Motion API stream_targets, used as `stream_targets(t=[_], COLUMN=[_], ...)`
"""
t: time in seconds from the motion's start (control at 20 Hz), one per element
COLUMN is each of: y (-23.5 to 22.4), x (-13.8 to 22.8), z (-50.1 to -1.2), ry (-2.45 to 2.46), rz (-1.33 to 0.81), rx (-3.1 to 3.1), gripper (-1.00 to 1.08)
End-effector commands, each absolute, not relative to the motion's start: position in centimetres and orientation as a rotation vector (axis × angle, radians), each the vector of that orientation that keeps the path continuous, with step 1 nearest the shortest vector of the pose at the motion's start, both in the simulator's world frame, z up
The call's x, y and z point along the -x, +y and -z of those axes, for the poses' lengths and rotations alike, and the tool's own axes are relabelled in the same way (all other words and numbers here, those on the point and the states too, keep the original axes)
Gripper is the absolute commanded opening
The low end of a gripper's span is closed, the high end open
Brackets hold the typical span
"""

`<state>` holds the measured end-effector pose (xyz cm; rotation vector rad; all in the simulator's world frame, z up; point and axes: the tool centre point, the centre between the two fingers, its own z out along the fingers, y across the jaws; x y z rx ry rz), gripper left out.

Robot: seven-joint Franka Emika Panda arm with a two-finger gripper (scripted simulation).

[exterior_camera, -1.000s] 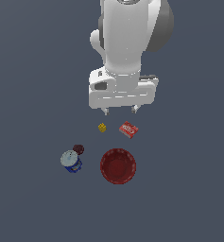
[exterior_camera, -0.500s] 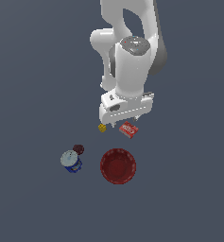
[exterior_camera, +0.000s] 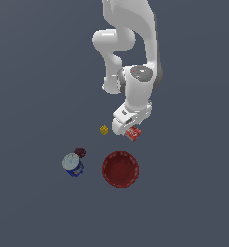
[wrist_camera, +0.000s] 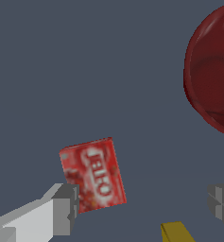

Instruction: Pick up a designated object from a clutter of objects.

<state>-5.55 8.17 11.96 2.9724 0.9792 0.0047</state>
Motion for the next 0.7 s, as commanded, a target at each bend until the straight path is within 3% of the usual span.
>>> stream_targets(t=[0.0,0.65], y=[8.7,10.0], x=[6.8,10.3], z=[-10.3,-6.6], ry=[1.077,1.311], rz=[-0.004,0.0], rx=[-2.94,-2.855], gripper=[1.0,1.0])
